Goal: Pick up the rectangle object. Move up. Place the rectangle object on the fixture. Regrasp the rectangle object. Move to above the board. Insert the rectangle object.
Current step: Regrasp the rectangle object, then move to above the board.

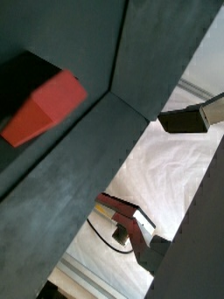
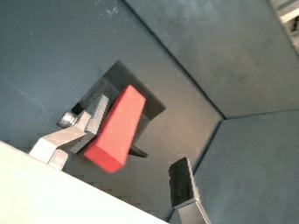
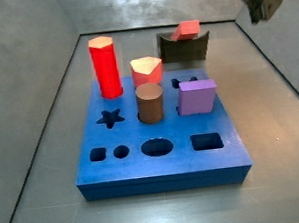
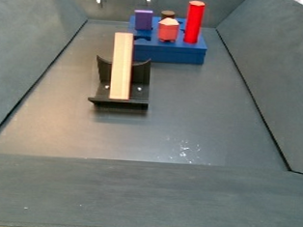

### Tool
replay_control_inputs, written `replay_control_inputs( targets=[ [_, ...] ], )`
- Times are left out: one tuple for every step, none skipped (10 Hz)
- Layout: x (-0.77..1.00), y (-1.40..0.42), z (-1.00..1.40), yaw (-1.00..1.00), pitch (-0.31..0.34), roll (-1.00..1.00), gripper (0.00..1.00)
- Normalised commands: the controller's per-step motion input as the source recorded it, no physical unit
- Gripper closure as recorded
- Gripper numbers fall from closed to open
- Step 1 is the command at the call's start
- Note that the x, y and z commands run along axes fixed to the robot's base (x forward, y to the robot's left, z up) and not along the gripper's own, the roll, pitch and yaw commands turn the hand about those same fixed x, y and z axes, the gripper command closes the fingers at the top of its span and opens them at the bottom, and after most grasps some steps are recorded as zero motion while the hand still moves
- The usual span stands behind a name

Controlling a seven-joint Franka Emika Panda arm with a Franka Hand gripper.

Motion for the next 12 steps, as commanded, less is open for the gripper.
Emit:
replay_control_inputs(
  targets=[
    [0.09,0.03,-1.00,0.07,-0.119,0.08,0.00],
    [0.10,0.03,-1.00,0.03,-0.118,0.09,0.00],
    [0.11,0.02,-1.00,0.00,-0.108,0.08,0.00],
    [0.10,0.02,-0.88,-0.02,-0.088,0.08,0.00],
    [0.09,0.01,-0.72,-0.03,-0.068,0.08,0.00],
    [0.08,0.00,-0.50,-0.04,-0.041,0.08,0.00],
    [0.08,0.00,-0.35,-0.04,-0.020,0.08,0.00],
    [0.00,0.00,0.00,0.00,0.000,0.00,1.00],
    [0.15,0.16,1.00,0.13,-0.327,-0.22,1.00],
    [0.15,0.16,1.00,0.11,-0.321,-0.22,1.00],
    [0.13,0.15,1.00,0.04,-0.305,-0.20,1.00],
    [0.12,0.14,1.00,-0.04,-0.293,-0.16,1.00]
  ],
)
